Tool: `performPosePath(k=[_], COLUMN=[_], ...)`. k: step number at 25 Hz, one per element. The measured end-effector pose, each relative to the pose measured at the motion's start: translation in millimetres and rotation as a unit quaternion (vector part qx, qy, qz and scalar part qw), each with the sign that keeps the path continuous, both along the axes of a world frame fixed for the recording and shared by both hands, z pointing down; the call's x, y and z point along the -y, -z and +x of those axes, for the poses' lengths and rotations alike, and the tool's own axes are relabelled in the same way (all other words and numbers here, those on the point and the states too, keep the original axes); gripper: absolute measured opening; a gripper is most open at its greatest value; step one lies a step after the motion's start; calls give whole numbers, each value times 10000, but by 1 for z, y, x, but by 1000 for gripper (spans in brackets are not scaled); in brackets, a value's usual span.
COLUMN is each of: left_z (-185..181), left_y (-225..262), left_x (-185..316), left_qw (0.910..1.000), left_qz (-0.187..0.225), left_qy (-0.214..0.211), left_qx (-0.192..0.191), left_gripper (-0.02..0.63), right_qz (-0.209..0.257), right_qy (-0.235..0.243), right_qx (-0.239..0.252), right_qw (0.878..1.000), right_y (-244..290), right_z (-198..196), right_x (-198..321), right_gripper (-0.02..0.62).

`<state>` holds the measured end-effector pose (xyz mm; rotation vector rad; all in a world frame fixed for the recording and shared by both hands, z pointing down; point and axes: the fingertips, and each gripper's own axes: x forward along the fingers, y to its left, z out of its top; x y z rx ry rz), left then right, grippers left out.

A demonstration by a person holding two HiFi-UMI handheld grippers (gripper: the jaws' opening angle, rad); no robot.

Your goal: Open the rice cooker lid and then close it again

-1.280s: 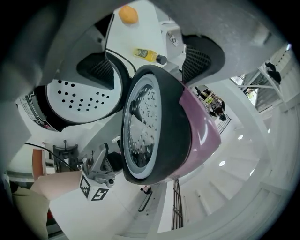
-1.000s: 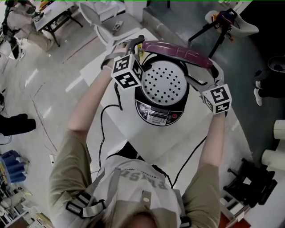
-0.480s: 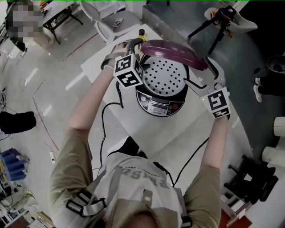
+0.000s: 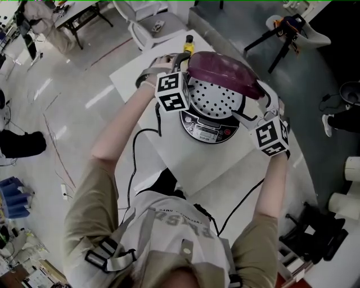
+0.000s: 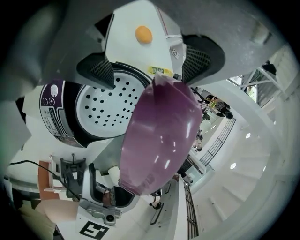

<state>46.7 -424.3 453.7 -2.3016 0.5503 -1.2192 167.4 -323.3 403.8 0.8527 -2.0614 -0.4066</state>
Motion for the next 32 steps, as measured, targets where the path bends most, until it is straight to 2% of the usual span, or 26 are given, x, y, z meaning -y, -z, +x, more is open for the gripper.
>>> performPosePath(k=[9,15,32], left_z=[-19,-16,-22], left_y=[11,21,-21], left_x=[-29,-58,-94], left_qw=[9994,9977,9916], left_qz=[209,352,177], left_qy=[-116,-436,-666], left_qx=[258,384,1097], left_gripper=[486,488,497], right_qz=[-65,-201,-855], right_qy=[21,116,645], right_qx=[-65,-80,-220], right_qw=[10000,9997,9940], right_y=[-9,-19,-52], right_z=[-3,-4,-6], right_x=[-10,-21,-54], right_gripper=[482,483,486])
